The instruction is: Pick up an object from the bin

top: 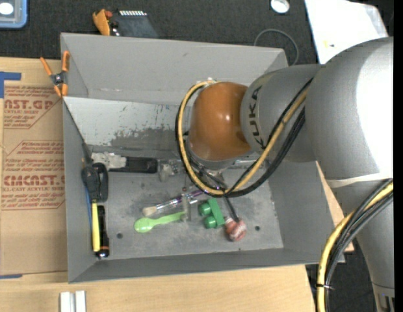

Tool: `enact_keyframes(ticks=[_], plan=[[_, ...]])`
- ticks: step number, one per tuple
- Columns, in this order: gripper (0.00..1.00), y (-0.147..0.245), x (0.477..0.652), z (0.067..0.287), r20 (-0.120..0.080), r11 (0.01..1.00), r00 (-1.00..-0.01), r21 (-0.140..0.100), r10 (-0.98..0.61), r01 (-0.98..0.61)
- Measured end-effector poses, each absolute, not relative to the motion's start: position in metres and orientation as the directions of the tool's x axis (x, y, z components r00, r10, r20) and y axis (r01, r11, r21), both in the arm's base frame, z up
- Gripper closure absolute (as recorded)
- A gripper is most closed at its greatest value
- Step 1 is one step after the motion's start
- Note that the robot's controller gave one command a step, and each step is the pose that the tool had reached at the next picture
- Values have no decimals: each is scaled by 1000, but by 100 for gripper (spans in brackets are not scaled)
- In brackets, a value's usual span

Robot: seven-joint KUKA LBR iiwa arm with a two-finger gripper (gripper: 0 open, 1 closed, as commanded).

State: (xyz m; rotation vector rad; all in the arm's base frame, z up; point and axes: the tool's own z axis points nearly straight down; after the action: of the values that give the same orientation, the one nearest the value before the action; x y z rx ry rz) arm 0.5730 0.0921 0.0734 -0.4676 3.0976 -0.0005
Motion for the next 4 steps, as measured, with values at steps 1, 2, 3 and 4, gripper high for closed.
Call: enact_keyframes(ticks=[1, 2, 3, 4], plan=[[0, 98, 573, 71, -8, 976, -976, 0, -220, -220], [0, 106, 580, 138, -7, 946, -946, -1, -326, -326], [0, 64, 577, 119, -13, 955, -955, -1, -295, -295], [0, 71, 587, 78, -15, 901, -901, -3, -435, -435]])
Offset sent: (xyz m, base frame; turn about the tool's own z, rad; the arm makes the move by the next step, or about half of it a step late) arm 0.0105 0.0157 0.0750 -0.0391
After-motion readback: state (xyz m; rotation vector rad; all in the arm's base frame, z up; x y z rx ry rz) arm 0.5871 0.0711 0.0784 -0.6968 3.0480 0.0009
